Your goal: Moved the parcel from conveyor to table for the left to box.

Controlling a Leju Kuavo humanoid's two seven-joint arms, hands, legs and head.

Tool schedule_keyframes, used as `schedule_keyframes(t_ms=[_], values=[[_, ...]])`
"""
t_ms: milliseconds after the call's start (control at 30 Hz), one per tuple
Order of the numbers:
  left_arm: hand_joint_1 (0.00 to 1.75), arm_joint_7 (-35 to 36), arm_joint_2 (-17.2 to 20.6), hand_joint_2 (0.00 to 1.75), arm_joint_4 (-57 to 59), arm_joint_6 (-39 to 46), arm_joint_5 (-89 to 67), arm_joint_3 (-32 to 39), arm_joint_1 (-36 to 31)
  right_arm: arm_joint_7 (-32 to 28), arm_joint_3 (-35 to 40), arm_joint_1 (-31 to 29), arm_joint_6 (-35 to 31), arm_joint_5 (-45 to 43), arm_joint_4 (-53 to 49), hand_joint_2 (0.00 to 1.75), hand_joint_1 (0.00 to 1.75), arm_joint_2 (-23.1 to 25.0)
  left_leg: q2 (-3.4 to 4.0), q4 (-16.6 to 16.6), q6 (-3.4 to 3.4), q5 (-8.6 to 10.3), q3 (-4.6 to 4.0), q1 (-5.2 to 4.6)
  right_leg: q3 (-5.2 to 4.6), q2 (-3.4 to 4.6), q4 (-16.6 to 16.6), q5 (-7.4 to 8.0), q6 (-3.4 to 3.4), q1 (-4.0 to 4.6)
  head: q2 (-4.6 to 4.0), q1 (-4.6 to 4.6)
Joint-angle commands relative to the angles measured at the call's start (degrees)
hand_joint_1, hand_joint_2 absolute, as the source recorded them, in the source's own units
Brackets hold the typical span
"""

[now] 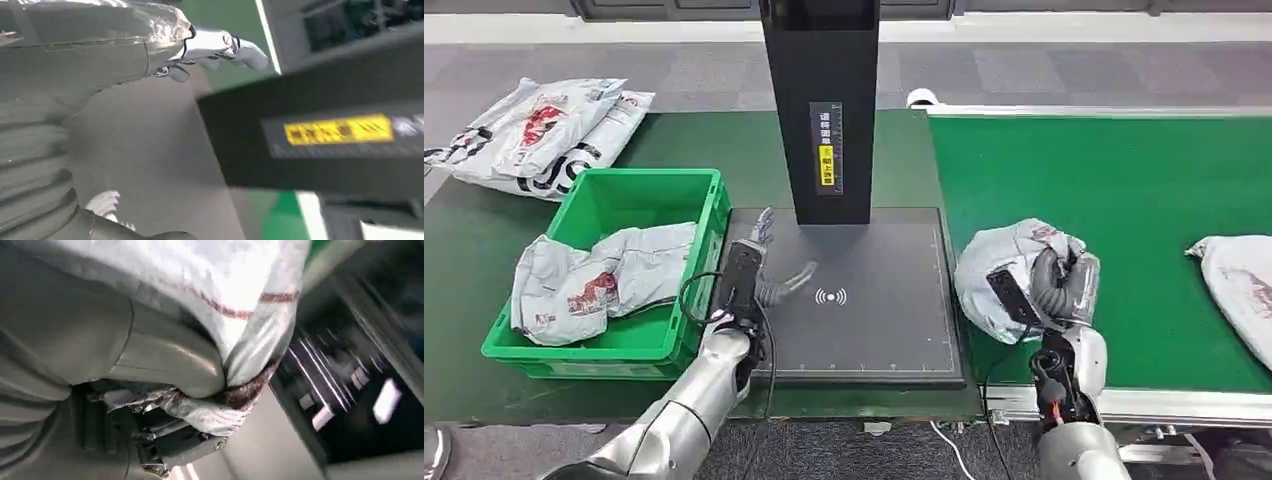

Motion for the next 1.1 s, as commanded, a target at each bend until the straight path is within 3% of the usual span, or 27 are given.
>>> schedule_keyframes(t_ms=[33,167,400,467,633,767,833,1100], values=[[0.00,0.5,0.1,1.75,6.6,-0.2,-2.2,5.0,-4.9,4.2,11.6,6.1,0.2,1.4,-18.0,1.75,1.75,10.1,0.36,0.0,0.01,-0.08,0.04,0.00,-0.07,0.27,0.0,0.01,-0.04,0.01,0.00,0.00],[0.00,-0.3,0.2,1.75,6.4,0.0,-2.7,6.2,-4.9,2.4,15.6,7.8,0.2,0.6,-16.3,1.75,1.75,11.6,0.33,-0.1,-0.01,-0.06,0.12,0.03,0.00,0.23,-0.1,0.00,-0.07,0.03,0.00,-0.02],[0.00,-0.3,0.2,1.75,6.4,0.0,-2.7,6.2,-4.9,2.4,15.6,7.8,0.2,0.6,-16.3,1.75,1.75,11.6,0.27,0.0,0.02,-0.03,-0.02,0.01,-0.13,0.16,0.0,-0.01,-0.05,0.02,0.00,-0.02],[0.00,-1.1,0.5,1.75,6.2,0.2,-2.8,6.6,-4.6,4.6,17.6,7.0,0.2,3.0,-14.6,1.75,1.75,11.3,0.24,0.0,0.02,-0.02,-0.05,0.01,-0.16,0.15,0.0,-0.01,-0.04,0.01,0.00,-0.02],[0.00,-1.6,0.4,1.75,5.9,-0.4,-3.7,8.1,-4.7,10.8,28.9,3.1,0.3,2.7,0.2,1.75,1.75,11.0,0.47,0.0,0.01,-0.05,0.00,0.01,-0.14,0.37,0.0,0.03,-0.05,0.01,0.00,0.00],[0.00,-2.0,0.1,1.75,5.7,-1.4,-4.1,8.9,-4.8,17.1,44.9,0.6,2.7,-2.5,12.9,1.75,1.75,11.7,0.84,-0.1,-0.02,-0.09,0.15,0.04,-0.10,0.71,-0.1,0.10,-0.10,0.05,0.00,0.00],[0.00,-2.1,-0.2,1.75,5.6,-2.3,-4.1,9.2,-4.9,20.9,51.9,-0.3,11.1,-8.7,17.0,1.75,1.75,11.7,0.72,-0.1,-0.03,-0.08,0.13,0.07,-0.09,0.58,-0.1,0.08,-0.10,0.10,0.00,-0.02],[0.00,-2.0,-0.3,1.75,5.5,-2.2,-4.2,9.3,-5.0,20.9,52.5,-0.9,10.6,-9.7,18.0,1.75,1.75,11.6,0.33,0.0,-0.05,0.01,-0.02,0.00,-0.16,0.23,0.0,-0.03,-0.06,0.13,0.00,-0.02]])
